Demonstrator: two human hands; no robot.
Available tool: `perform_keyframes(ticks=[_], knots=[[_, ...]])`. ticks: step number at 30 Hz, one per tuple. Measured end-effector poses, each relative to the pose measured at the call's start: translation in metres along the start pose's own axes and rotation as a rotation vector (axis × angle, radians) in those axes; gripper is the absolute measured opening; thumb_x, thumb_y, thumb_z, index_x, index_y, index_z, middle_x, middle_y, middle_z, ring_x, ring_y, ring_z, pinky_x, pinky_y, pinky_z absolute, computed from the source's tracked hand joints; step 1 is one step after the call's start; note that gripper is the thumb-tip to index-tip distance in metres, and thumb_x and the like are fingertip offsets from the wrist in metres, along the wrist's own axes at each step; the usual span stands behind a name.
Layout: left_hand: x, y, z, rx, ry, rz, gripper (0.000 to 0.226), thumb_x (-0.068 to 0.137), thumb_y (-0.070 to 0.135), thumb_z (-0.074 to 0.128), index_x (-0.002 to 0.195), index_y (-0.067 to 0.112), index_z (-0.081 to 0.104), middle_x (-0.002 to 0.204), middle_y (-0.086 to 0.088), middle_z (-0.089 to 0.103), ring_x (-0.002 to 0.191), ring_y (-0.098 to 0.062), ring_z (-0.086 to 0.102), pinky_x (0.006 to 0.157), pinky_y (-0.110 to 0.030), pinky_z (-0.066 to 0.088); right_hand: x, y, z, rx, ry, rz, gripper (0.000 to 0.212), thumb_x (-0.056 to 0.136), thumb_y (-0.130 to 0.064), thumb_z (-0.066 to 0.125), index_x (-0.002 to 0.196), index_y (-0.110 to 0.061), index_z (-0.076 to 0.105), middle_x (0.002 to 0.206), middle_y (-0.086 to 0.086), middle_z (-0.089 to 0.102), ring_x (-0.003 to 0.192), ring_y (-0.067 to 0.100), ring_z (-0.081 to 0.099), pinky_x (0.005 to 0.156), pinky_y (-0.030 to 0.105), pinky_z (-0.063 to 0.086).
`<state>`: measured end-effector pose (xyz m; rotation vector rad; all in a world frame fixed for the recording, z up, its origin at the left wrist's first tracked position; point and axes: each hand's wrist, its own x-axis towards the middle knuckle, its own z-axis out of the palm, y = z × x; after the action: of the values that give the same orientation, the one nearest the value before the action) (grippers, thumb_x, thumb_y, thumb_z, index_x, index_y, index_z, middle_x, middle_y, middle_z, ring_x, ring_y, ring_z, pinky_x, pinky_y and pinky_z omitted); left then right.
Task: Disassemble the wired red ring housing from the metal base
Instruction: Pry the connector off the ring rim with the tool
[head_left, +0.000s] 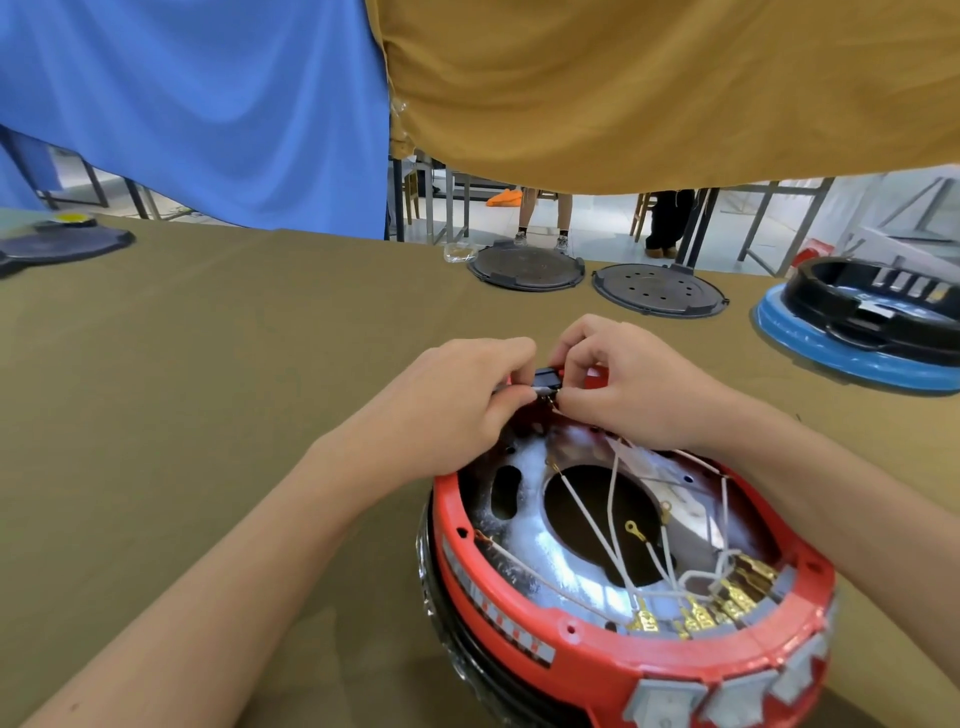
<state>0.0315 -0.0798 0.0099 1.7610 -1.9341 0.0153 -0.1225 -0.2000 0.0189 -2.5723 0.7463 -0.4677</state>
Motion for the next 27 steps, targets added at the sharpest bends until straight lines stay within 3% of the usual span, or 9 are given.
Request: perform_keyframes(ticks=[5,10,15,21,24,27], knots=[[0.001,-0.002,-0.003,-0.045,0.012,-0.028,0.012,0.096,0.022,0.056,0.084,0.019,0.056,0.073,0.009,0.058,0.063,0.002,0.053,0.065,-0.030,0.044,0.000,-0.001,-0.002,0.008,-0.030,-0.014,0.024,0.081,-0.013,0.070,0.059,-0.012,0.061,0.106,-0.012,0.056,0.076,-0.011,0.050,0.066,0.002,0.034],[0.002,-0.002,-0.002,-0.032,0.019,-0.026,0.011,0.095,0.023,0.058,0.085,0.019,0.057,0.074,0.008,0.060,0.065,-0.001,0.053,0.068,-0.032,0.046,-0.006,-0.001,-0.006,0.078,-0.050,0.008,0.022,0.080,-0.014,0.071,0.059,-0.013,0.066,0.108,-0.016,0.056,0.078,-0.007,0.052,0.070,0.014,0.036],[-0.001,-0.002,0.003,-0.002,0.065,-0.014,0.011,0.094,0.025,0.059,0.084,0.021,0.054,0.072,0.011,0.056,0.071,-0.010,0.052,0.065,-0.030,0.041,-0.008,-0.003,-0.006,0.094,-0.032,0.021,0.022,0.080,-0.014,0.070,0.059,-0.016,0.065,0.107,-0.017,0.057,0.079,-0.005,0.054,0.071,0.017,0.039],[-0.002,-0.003,0.007,-0.184,0.183,-0.172,0.011,0.088,0.024,0.064,0.078,0.022,0.060,0.060,0.009,0.060,0.055,-0.006,0.057,0.058,-0.030,0.048,-0.009,-0.001,-0.008,0.201,0.032,0.069,0.020,0.088,-0.018,0.067,0.069,-0.012,0.069,0.107,-0.010,0.067,0.091,0.004,0.062,0.085,0.028,0.048],[0.000,-0.006,0.007,-0.260,0.263,-0.256,0.013,0.087,0.025,0.066,0.074,0.025,0.062,0.064,0.004,0.064,0.057,-0.008,0.057,0.057,-0.024,0.044,-0.010,-0.002,-0.013,0.265,0.087,0.103,0.019,0.091,-0.027,0.067,0.075,-0.018,0.073,0.093,0.000,0.075,0.076,0.013,0.065,0.076,0.031,0.051],[0.001,-0.008,0.012,-0.315,0.284,-0.311,0.011,0.087,0.026,0.068,0.077,0.024,0.063,0.061,0.005,0.061,0.052,-0.006,0.050,0.052,-0.019,0.039,-0.011,0.003,-0.024,0.353,0.165,0.123,0.023,0.093,-0.033,0.066,0.079,-0.017,0.074,0.061,-0.008,0.065,0.051,0.001,0.052,0.057,0.011,0.041]])
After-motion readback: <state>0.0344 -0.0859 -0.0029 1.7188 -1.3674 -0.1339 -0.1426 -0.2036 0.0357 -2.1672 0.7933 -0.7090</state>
